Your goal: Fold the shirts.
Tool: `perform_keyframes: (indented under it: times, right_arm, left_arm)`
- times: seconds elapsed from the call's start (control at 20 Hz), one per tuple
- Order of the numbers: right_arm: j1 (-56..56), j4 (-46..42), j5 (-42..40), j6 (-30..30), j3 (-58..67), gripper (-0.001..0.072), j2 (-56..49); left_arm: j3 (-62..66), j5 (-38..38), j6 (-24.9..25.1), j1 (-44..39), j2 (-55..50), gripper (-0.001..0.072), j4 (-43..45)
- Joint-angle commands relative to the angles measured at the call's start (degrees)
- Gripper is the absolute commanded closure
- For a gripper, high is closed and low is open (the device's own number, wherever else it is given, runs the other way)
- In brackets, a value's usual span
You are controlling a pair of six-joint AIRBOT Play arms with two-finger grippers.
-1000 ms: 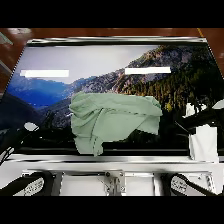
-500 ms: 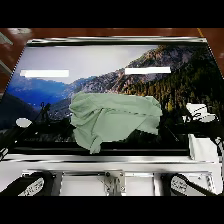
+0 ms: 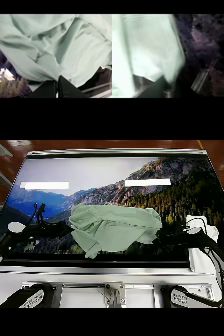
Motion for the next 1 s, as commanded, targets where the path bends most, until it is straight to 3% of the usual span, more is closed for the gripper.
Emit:
perform_keyframes:
  times: [0.0,0.15,0.25,0.4,0.6,0.75,0.95]
  right_arm:
    - [2.03,0.68,-1.05,-0.68,1.16,0.0646,0.76]
    - [2.05,0.72,2.4,-8.09,7.58,0.0647,8.31]
    - [2.05,0.7,5.64,-13.99,15.39,0.0647,15.72]
    - [2.05,0.07,5.22,-15.91,31.65,0.0647,27.65]
    - [2.05,-10.97,3.32,-9.2,56.0,0.0647,36.96]
    - [2.05,-19.58,6.36,-2.54,69.05,0.0648,40.17]
    - [2.05,-21.94,17.73,-0.2,76.43,0.0647,42.97]
  left_arm:
    - [3.1,-0.22,1.07,0.13,0.09,0.0666,0.02]
    - [9.6,-0.42,6.14,0.24,1.84,0.0668,1.75]
    - [18.32,-0.42,6.62,0.55,5.2,0.0668,5.42]
    - [36.0,-0.35,6.62,3.02,10.88,0.0667,7.1]
    - [61.55,0.02,5.86,6.93,15.65,0.0667,9.68]
    - [72.61,-1.05,-0.68,7.37,18.34,0.0667,16.7]
    - [76.65,-8.66,-10.8,7.37,23.34,0.0667,26.12]
